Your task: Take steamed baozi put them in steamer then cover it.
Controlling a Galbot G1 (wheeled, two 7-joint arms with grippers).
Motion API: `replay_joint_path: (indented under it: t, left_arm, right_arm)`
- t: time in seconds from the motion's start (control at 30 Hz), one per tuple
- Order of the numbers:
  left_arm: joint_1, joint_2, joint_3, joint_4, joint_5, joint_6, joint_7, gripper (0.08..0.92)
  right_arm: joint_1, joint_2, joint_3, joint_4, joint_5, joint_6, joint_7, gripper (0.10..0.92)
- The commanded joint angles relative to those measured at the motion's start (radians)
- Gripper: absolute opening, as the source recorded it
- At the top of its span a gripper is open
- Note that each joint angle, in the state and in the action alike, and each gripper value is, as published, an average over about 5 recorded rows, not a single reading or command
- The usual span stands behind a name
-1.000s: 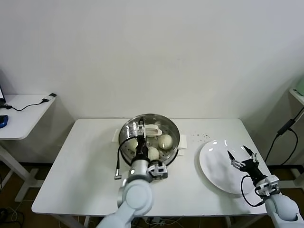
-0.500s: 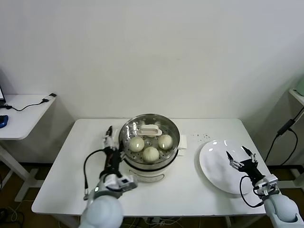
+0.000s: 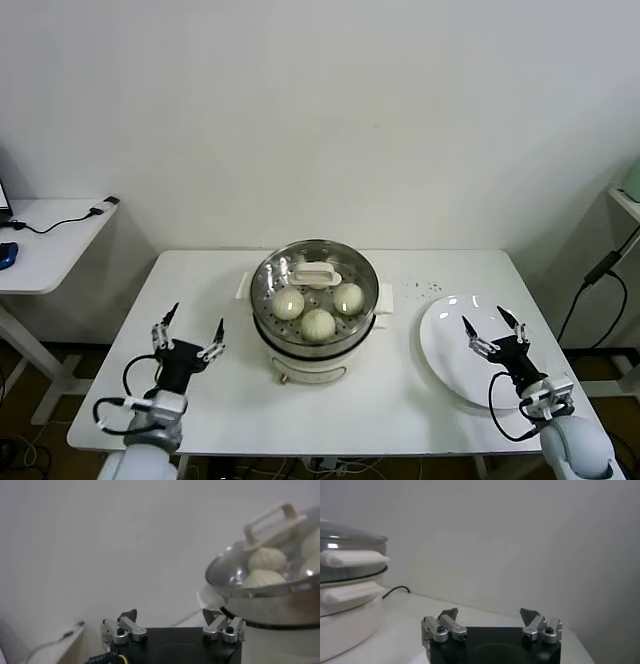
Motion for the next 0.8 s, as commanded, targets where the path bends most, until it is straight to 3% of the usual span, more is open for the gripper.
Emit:
replay_joint_path:
  t: [0.03,0.8]
  left_arm:
    - [0.103,-0.083,-0.177,0.094,-0.394,-0.333,-0.007,0.823]
    - [0.103,-0.096,-0.176,0.09,-0.34,-0.332,0.001,0.823]
  right_arm:
    - [-0.044,0.039,0.012,0.072,-0.002,-0.013,-0.001,0.823]
    - [-0.068,0.051,0.041,0.072,0.052,-0.02,-0.017,0.823]
